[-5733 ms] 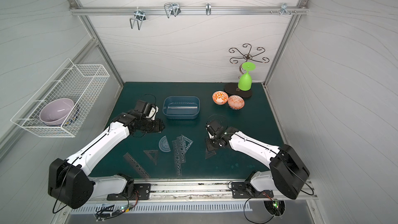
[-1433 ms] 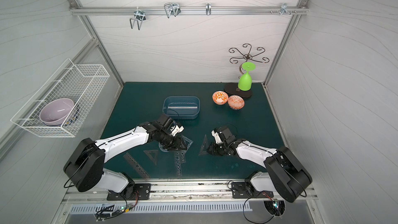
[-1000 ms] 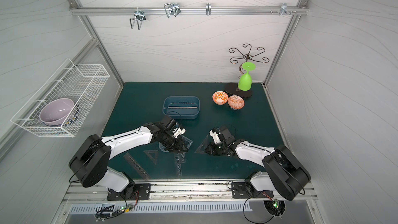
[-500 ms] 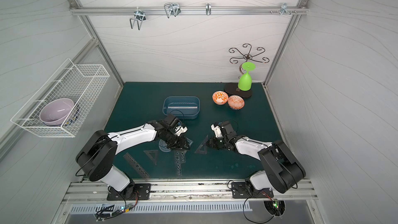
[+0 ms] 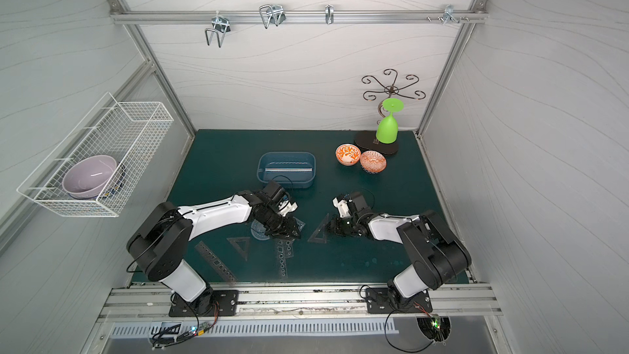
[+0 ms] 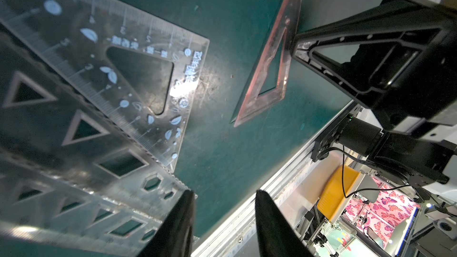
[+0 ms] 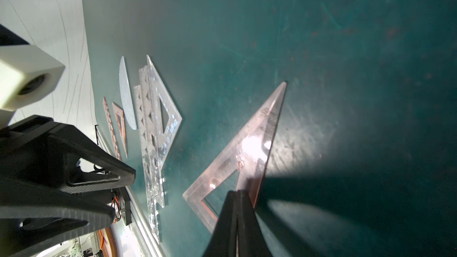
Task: Put the scattered rulers into the storage box
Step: Pick up the ruler from the center of the board.
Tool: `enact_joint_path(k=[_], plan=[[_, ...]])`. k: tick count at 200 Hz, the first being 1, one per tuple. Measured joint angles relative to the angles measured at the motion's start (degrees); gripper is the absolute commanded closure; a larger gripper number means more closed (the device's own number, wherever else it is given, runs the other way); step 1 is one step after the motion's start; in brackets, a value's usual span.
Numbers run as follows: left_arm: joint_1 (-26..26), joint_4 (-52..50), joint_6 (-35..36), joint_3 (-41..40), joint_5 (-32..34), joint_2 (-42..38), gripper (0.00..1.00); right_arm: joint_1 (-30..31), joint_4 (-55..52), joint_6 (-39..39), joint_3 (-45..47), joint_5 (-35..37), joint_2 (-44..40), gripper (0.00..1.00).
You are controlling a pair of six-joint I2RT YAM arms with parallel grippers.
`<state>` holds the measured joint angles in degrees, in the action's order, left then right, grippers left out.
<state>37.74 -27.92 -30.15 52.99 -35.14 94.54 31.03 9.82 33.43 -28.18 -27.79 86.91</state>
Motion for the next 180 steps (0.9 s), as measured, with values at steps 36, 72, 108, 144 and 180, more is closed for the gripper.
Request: enact_joint_path(k=[36,72,108,144,180], plan=[[0.44,0.92,-0.31,0.57,-0.35,1.68,0.55,-0.02,0.39,-0.07,0.0,-0.02,0.2,0.92],[0.85,1.51,-0.42,0.79,-0.63,2.99,0.54,-0.04,0.5,-0.42,0.02,-0.11,0.31,0.92],[1.16,1.44,-0.35,2.32,-0.7,3.85,0.54,-0.04,0.57,-0.48,0.09,-0.09,0.31,0.92],[1.44,1.27,-0.26,3.37,-0.52,4.04,0.54,-0.04,0.72,-0.48,0.46,0.07,0.0,0.92],[1.68,0.81,-0.07,4.0,0.83,4.04,0.53,-0.04,0.17,-0.72,1.6,0.98,-1.57,0.92]])
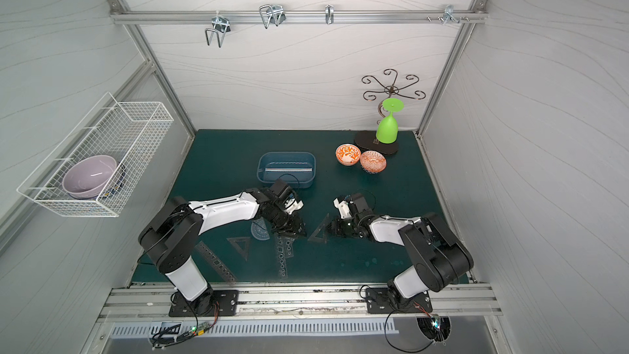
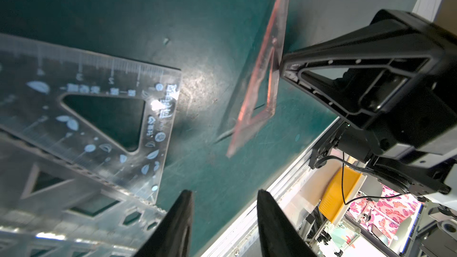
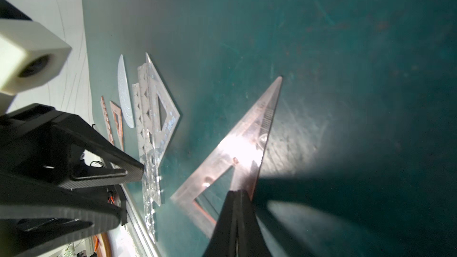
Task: Put the scattered rulers into the storage box
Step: Pick up the ruler from the center of the board.
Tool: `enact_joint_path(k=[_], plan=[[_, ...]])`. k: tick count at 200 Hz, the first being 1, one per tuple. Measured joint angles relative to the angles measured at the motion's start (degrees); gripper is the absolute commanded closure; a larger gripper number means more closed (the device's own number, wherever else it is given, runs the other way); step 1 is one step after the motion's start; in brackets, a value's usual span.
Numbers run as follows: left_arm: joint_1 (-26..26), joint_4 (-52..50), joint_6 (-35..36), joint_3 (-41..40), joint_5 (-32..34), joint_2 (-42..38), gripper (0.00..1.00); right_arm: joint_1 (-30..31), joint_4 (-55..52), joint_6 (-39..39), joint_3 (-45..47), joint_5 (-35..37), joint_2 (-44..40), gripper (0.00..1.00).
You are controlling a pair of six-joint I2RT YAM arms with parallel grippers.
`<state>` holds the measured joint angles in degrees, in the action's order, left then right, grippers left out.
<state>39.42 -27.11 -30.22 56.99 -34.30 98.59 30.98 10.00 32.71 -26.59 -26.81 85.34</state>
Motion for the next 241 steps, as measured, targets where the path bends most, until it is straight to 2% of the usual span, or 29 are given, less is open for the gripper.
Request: enact_joint_path(k=[136,179,241], plan=[[1.05,-0.98,0.33,0.22,2.47,0.2,0.49,0.0,-0.11,-0.22,0.63,0.39,-0.66,0.92],[1.05,-0.87,1.09,0.2,2.71,0.13,0.43,-0.02,-3.67,-0.39,0.66,0.83,-4.2,0.9],[1.05,-0.72,1.95,-0.44,3.04,-1.97,0.39,-0.11,-5.97,-0.85,-1.2,0.74,-8.31,0.88]])
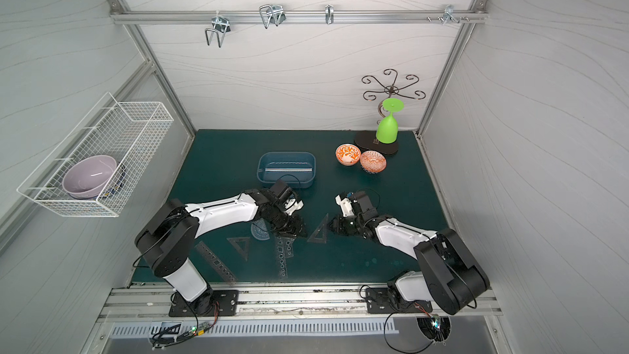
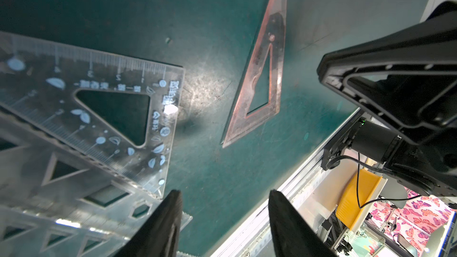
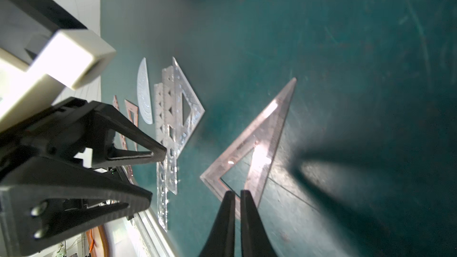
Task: Put the scattered rulers into the storage box
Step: Pick up the ruler from the center of the board.
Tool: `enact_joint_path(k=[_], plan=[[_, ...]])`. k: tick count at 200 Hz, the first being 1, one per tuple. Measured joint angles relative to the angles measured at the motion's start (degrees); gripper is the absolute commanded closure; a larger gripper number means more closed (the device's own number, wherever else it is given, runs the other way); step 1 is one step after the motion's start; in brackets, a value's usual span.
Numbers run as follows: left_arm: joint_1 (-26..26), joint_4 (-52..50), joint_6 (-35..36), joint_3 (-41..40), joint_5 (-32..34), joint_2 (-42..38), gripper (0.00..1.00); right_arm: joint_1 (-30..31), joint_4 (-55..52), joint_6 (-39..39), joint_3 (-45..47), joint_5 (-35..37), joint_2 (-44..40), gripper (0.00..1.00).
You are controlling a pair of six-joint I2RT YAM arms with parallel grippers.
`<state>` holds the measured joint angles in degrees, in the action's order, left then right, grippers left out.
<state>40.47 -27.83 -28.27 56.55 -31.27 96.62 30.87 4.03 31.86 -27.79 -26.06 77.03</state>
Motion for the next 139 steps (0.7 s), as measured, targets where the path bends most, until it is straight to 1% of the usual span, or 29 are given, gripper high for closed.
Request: enact_joint_path(k=[79,139], plan=[[0.0,1.03,0.13,-0.87,0.42,-0.26,0.37,-0.07,0.44,-0.37,-4.11,-0.85,6.91,0.9],[0.09,1.49,0.13,-1.07,0.39,-0.26,0.36,-0.07,0.63,-0.39,-4.09,-0.94,8.35,0.9]])
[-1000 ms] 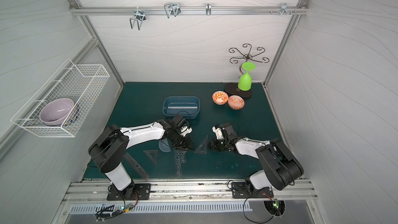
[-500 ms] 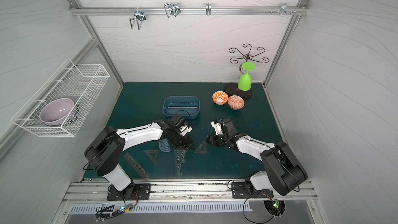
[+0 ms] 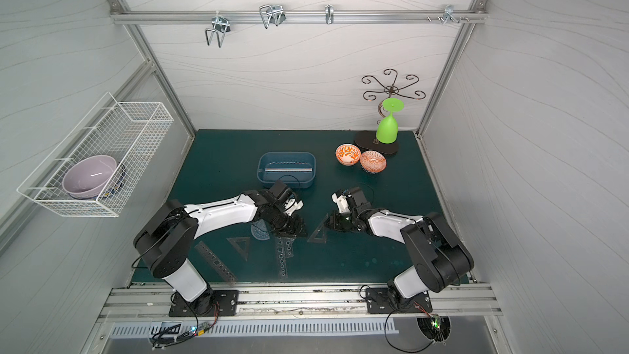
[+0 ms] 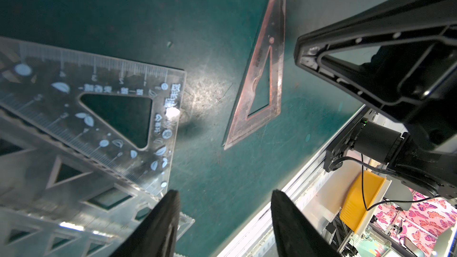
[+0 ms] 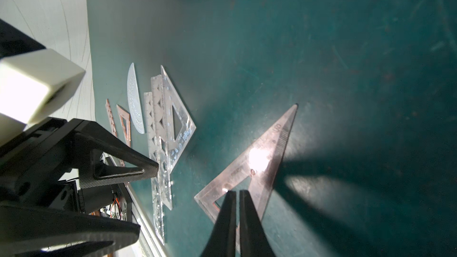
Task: Put the scattered rulers into the storage box
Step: Pick up the ruler from the center of the board.
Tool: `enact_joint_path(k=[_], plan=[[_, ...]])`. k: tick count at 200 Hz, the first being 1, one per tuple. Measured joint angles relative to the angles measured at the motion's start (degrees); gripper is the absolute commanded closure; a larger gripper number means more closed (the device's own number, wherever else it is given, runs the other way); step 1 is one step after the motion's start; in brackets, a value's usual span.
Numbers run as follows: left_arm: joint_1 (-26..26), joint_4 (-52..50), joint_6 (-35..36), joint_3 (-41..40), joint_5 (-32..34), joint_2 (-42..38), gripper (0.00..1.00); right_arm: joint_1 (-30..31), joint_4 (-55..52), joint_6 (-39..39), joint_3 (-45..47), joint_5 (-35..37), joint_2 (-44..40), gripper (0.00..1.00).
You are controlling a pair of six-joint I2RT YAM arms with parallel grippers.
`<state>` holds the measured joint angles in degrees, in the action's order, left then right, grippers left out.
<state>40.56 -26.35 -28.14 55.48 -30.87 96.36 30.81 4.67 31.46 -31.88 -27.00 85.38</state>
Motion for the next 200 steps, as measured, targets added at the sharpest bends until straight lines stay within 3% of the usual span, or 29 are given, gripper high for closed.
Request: enact_joint_path(k=[200], plan=[[0.81,2.51,-0.63,-0.98,-4.76,4.15,0.36,0.0,2.12,0.02,3.15,0.11,0.98,0.9]])
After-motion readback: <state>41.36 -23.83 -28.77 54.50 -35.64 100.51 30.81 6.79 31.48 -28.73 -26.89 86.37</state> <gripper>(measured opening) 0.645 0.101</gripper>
